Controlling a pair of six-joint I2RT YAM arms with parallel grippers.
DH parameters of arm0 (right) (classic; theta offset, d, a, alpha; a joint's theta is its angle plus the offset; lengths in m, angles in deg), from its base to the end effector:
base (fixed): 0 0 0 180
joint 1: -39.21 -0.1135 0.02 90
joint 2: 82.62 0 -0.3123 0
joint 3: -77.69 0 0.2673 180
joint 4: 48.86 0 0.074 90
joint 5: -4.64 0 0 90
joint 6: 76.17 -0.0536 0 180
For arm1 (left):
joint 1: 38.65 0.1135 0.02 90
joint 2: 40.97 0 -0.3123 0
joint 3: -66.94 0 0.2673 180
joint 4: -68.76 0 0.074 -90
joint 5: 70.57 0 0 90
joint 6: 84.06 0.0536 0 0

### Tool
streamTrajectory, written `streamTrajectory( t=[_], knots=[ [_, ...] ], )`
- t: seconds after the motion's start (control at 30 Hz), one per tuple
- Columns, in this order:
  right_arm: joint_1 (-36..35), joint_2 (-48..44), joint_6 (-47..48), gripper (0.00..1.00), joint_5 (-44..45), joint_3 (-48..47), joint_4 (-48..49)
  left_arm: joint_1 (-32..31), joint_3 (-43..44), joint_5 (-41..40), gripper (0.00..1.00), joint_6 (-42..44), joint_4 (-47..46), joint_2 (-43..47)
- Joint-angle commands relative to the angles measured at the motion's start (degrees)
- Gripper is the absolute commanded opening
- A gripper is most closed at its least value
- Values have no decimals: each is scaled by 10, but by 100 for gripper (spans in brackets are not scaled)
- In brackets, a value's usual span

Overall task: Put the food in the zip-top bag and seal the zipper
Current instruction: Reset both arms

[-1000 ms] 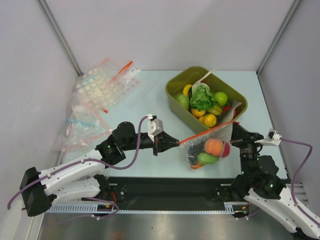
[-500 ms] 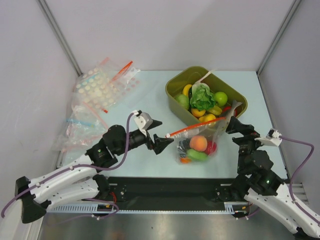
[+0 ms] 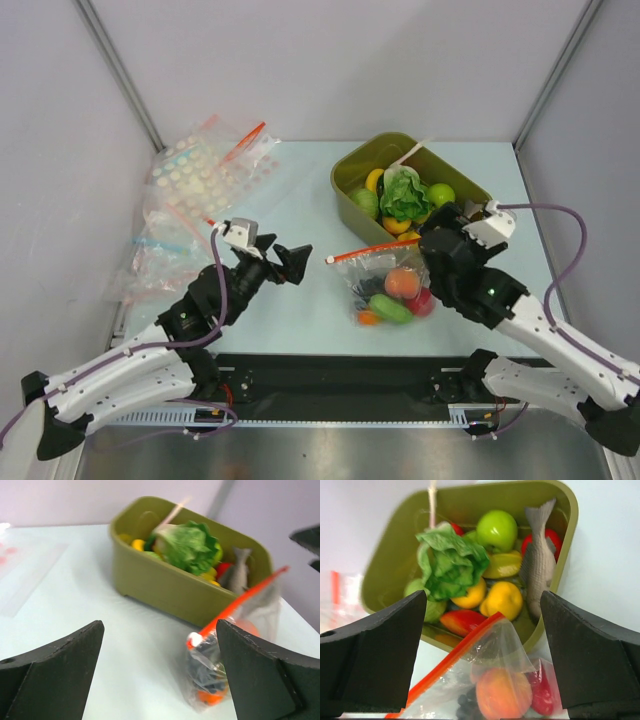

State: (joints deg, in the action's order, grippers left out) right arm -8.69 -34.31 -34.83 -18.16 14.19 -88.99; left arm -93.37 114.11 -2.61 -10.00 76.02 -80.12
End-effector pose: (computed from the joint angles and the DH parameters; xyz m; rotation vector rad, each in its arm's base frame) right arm 0.1414 0.0828 0.3768 0.6876 1.5932 0.0542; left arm 0.1124 -0.1240 0.3496 0.2287 1.5816 -0.6696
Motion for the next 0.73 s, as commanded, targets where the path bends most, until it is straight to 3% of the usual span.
streamTrajectory(
  t=[0.0, 0.13, 0.3, 0.43, 0.7],
  knots=[
    [-3, 48, -82, 100, 34, -66, -135, 1, -7, -131, 100, -69, 11, 9],
    [-4, 57, 74, 100, -30, -63, -51, 1, -20, -119, 100, -62, -10, 11],
    [-2, 13, 161, 100, -101, 11, 54, 1, -27, -35, 100, -21, -37, 10],
    [-3, -30, 189, 100, -121, 59, 133, 1, -25, -20, 100, -15, -39, -1],
    [-3, -73, 186, 100, -99, 78, 155, 1, -12, 10, 100, -2, -34, -27]
  ],
)
